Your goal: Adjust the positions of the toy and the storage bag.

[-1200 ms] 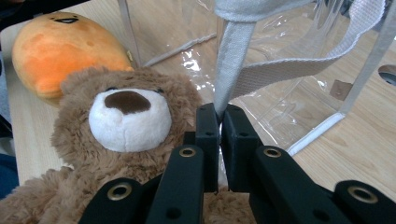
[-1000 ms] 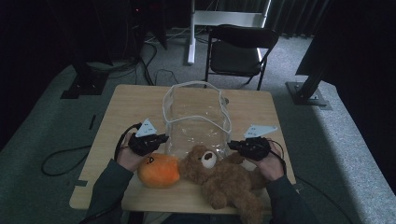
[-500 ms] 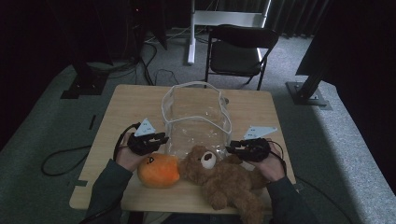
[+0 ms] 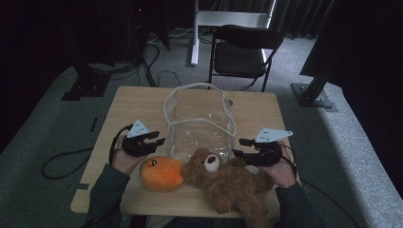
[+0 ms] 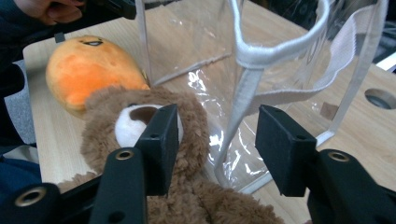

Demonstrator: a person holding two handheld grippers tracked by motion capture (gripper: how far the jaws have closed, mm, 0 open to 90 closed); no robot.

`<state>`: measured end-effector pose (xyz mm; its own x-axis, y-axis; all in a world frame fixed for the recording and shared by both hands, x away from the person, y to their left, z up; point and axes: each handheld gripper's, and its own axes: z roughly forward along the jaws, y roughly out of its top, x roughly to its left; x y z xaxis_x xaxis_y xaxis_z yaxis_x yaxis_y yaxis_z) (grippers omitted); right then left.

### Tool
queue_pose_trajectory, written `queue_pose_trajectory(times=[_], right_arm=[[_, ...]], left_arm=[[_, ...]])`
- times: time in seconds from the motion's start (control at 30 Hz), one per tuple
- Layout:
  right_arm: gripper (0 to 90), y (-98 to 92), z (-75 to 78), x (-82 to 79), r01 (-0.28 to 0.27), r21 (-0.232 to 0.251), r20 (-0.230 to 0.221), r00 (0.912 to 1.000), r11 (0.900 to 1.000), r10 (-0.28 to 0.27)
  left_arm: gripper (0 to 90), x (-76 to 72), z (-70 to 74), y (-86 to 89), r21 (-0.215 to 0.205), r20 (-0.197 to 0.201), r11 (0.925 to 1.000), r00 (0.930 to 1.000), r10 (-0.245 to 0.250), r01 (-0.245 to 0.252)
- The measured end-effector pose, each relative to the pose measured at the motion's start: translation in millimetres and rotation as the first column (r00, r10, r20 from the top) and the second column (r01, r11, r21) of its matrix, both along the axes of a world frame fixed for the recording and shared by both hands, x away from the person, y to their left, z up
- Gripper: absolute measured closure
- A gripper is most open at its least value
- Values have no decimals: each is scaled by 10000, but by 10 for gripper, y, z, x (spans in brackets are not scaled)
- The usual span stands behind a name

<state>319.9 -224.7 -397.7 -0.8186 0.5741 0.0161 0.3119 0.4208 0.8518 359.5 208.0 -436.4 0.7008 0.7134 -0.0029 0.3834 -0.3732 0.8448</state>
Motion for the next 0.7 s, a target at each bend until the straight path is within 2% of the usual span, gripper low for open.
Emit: queue_pose_trajectory(times=[0.07,0.17,0.37,0.53,0.7], right_arm=[[453,-2,31,-33,79,44,131,9999,10000,-79],[442,10,61,-68,-115,115,194,9997,9999,112],[444,103,60,-106,-639,-189,221,9977,9978,643],[404,150,45,-99,-721,-232,100,9973,9971,723],[371,155,35,-103,-748,-190,72,9972,9970,750]], left_arm=[[593,5,-3,52,-86,4,9998,9998,195,-195],[589,17,-19,133,-159,-11,9988,9989,473,-473],[576,61,-154,257,-275,-175,9940,9943,1053,-1057],[542,127,-285,327,-15,-429,9877,9868,1563,-1565],[538,161,-389,378,155,-630,9830,9809,1838,-1832]])
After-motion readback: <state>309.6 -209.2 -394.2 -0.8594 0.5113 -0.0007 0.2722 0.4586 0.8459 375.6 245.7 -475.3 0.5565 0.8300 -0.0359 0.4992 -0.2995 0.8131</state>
